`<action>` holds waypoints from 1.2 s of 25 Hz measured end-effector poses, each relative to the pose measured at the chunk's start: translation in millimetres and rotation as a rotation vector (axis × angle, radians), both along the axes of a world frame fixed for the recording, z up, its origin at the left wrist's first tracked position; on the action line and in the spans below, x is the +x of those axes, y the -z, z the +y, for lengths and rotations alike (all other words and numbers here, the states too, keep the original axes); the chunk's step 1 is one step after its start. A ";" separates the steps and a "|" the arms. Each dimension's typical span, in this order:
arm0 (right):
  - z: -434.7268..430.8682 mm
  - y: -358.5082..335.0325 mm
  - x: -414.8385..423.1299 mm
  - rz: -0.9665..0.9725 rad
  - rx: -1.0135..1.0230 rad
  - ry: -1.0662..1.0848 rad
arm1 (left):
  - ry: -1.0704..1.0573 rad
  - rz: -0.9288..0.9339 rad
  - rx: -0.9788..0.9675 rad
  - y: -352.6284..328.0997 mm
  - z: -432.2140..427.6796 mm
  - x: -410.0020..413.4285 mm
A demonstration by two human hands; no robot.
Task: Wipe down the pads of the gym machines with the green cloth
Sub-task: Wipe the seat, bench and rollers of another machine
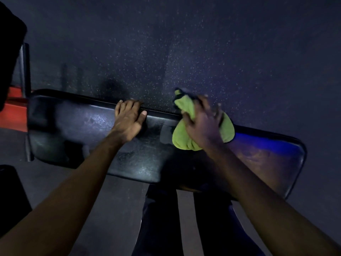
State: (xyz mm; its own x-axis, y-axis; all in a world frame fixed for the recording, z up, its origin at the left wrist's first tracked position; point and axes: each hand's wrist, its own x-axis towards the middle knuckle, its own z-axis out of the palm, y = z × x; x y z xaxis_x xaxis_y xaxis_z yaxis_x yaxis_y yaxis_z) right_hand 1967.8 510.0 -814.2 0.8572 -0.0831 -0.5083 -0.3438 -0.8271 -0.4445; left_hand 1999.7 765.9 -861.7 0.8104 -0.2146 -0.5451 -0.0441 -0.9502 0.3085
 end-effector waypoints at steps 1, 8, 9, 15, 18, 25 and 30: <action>-17.4 0.4 -7.4 -0.067 -0.073 0.029 | 0.003 -0.009 0.007 0.7 -0.5 -0.7; -84.0 -32.3 -29.8 0.058 0.049 0.044 | 0.015 -0.054 0.024 3.1 -1.5 -1.3; -79.5 -34.7 -35.2 0.135 0.036 0.017 | 0.022 -0.059 0.026 3.3 -1.4 -2.3; -30.8 5.3 -20.5 0.016 -0.180 -0.035 | 0.050 -0.146 -0.044 1.1 9.9 1.6; 5.1 21.0 -0.9 0.010 -0.187 0.086 | 0.001 -0.276 0.065 -1.6 41.4 16.7; 55.7 21.5 29.8 0.058 0.087 0.006 | -0.010 -0.245 0.289 6.8 118.1 36.4; 21.5 16.5 19.1 0.081 -0.027 0.179 | -0.203 -0.313 0.327 5.2 145.4 39.1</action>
